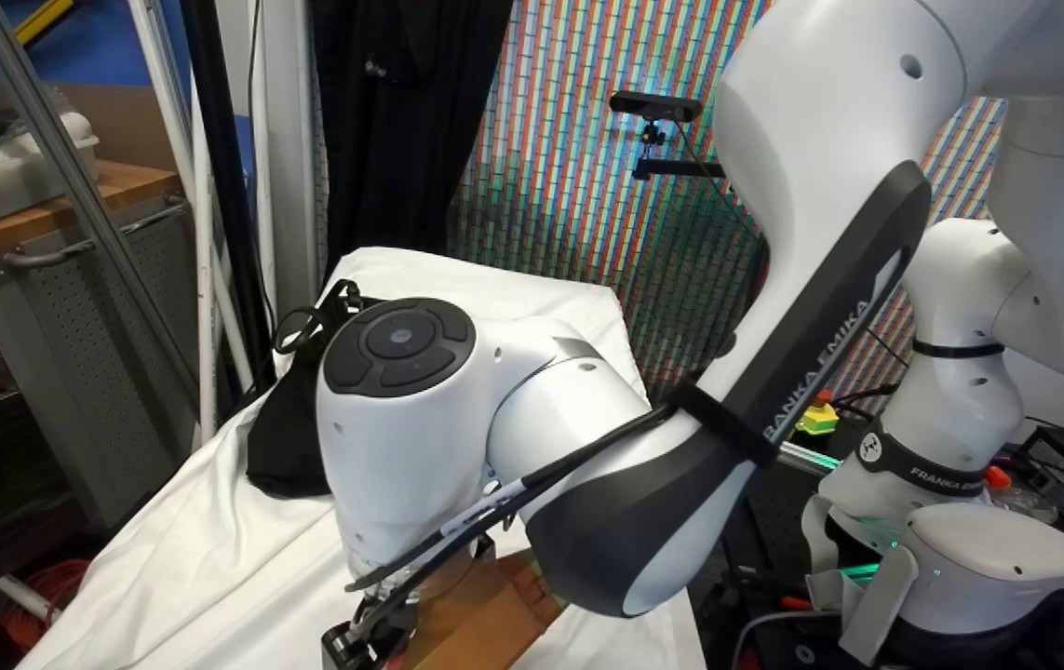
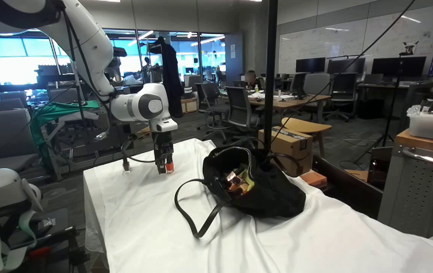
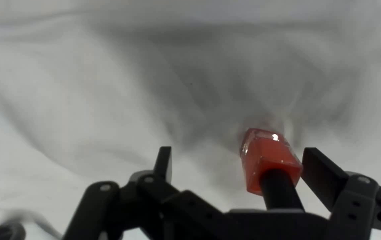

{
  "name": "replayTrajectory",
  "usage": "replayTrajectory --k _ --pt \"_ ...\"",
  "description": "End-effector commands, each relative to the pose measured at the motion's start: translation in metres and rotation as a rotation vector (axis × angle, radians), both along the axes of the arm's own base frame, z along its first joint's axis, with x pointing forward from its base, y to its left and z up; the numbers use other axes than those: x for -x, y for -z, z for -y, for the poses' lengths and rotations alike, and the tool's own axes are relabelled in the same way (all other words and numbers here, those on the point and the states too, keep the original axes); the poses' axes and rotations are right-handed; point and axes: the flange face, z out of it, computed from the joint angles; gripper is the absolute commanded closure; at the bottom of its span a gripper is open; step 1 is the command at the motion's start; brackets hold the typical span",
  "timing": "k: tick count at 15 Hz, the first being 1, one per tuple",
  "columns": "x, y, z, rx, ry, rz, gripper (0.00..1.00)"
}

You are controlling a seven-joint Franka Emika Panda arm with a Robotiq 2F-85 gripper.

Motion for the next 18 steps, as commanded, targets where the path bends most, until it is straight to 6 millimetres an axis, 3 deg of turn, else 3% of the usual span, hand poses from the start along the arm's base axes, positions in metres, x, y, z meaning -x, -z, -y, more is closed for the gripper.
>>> replayTrajectory --k 1,18 --pt "0.003 -0.004 -0.003 -0.002 -0.001 0.015 0.00" --pt "-0.001 -0.011 -0.015 -0.008 -0.058 0.094 0.00"
